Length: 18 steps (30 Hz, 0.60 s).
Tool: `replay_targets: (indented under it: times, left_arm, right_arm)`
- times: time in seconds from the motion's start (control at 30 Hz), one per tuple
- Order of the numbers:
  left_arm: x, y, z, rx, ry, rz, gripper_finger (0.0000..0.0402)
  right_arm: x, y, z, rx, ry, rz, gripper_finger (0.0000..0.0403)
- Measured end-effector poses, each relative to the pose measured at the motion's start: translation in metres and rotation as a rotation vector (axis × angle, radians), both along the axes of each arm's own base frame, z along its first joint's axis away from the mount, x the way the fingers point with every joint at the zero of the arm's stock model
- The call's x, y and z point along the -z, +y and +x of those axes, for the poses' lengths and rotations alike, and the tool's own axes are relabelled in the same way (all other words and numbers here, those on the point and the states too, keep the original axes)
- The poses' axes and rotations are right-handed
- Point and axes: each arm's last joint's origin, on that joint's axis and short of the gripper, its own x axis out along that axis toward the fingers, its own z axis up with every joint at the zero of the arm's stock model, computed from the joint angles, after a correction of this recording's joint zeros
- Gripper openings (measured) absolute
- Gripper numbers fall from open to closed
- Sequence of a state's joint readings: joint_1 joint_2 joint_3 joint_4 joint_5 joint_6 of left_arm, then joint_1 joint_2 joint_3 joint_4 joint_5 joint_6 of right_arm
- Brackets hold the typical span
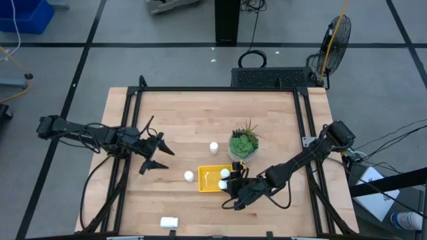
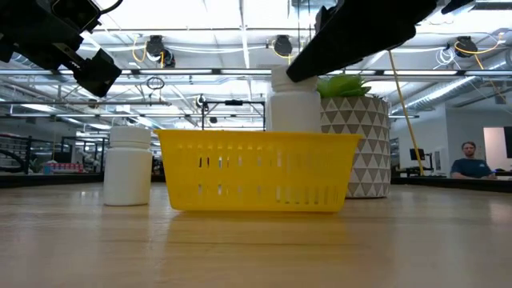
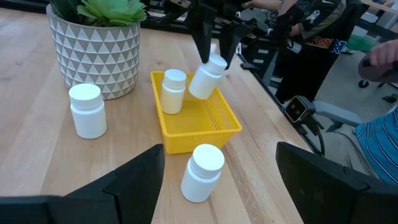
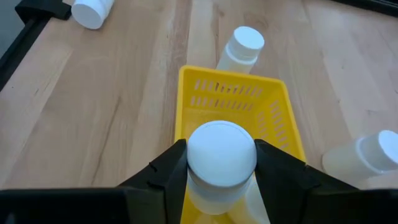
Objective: Pick and place pill bottles into a basket
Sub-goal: Put the white pill bottle into the yellow bin
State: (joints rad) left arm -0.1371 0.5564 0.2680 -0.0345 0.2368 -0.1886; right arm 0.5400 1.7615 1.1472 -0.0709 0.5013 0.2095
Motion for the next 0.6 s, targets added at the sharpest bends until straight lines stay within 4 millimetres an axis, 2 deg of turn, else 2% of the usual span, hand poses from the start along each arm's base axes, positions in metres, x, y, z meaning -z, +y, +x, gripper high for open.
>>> replay_targets:
  times: [0.4,0.6]
  left_arm:
    - [0.0,0.0,0.0,-0.001,0.002,-0.004,0.031]
    - [0.0,0.0,0.0,-0.001,0.002,-0.005,0.031]
  right_arm:
    - [0.02,-0.003,-0.008,0.003,-0.063,0.052,0.0155]
    - [0.023,-0.002,-0.011,-0.005,-0.078,0.06,0.015]
